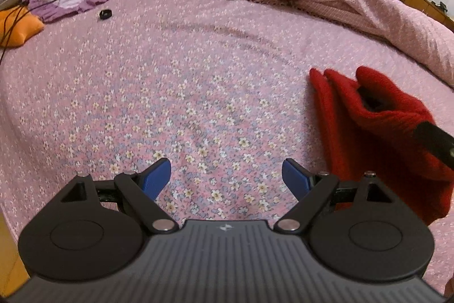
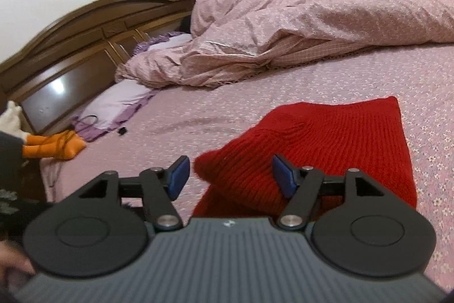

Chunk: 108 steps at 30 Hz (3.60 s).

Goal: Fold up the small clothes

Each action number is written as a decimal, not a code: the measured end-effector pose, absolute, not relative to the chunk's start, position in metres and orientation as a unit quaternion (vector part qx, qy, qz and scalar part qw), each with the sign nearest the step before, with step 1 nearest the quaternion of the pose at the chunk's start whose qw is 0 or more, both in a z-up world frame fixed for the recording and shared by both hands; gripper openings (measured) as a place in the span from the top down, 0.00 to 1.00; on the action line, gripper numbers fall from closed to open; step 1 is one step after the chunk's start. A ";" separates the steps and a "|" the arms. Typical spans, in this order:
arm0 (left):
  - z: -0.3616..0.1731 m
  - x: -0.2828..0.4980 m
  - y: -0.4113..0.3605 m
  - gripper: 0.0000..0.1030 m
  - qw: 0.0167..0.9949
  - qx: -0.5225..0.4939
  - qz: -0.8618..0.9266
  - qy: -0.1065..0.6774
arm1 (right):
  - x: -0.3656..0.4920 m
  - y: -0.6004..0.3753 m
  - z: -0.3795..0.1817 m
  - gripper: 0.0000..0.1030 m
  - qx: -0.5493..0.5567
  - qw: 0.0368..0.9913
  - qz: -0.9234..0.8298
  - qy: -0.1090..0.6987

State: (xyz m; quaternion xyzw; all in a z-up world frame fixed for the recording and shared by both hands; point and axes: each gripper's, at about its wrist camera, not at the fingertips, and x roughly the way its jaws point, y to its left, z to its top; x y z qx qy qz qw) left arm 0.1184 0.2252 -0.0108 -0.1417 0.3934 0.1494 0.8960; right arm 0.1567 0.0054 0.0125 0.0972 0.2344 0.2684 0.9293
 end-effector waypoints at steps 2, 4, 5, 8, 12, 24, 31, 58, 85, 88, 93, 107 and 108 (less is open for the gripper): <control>-0.004 0.118 0.222 0.14 0.900 -0.139 0.145 0.388 | 0.151 -0.002 0.017 0.35 0.106 0.928 0.273 0.231; 0.005 0.118 0.219 0.14 0.904 -0.138 0.137 0.380 | 0.144 -0.012 0.022 0.34 0.120 0.925 0.276 0.230; 0.010 0.117 0.217 0.14 0.907 -0.138 0.132 0.376 | 0.142 -0.018 0.024 0.34 0.129 0.923 0.278 0.231; 0.025 0.120 0.209 0.14 0.915 -0.137 0.116 0.362 | 0.137 -0.037 0.030 0.34 0.157 0.922 0.272 0.227; 0.047 0.129 0.193 0.14 0.927 -0.134 0.081 0.342 | 0.134 -0.066 0.032 0.34 0.186 0.928 0.243 0.211; 0.061 0.185 0.131 0.14 0.939 -0.112 -0.004 0.325 | 0.152 -0.132 -0.004 0.34 0.277 0.921 0.141 0.235; 0.041 0.216 0.114 0.15 0.932 -0.117 -0.024 0.342 | 0.157 -0.141 -0.022 0.34 0.287 0.917 0.120 0.251; 0.031 0.179 0.119 0.77 0.957 -0.136 -0.053 0.250 | 0.161 -0.151 -0.042 0.34 0.302 0.907 0.101 0.275; -0.035 0.157 0.208 0.70 0.923 -0.209 0.022 0.323 | 0.171 -0.088 -0.042 0.33 0.239 0.902 0.187 0.308; -0.030 0.155 0.205 0.66 0.923 -0.213 0.017 0.320 | 0.171 -0.097 -0.038 0.29 0.256 0.897 0.183 0.309; -0.025 0.155 0.200 0.53 0.923 -0.205 0.025 0.325 | 0.177 -0.108 -0.037 0.22 0.290 0.880 0.209 0.313; -0.026 0.158 0.200 0.51 0.924 -0.186 0.026 0.334 | 0.218 -0.108 -0.057 0.15 0.306 0.847 0.267 0.343; -0.026 0.159 0.200 0.51 0.924 -0.186 0.026 0.334 | 0.222 -0.108 -0.060 0.15 0.310 0.841 0.276 0.347</control>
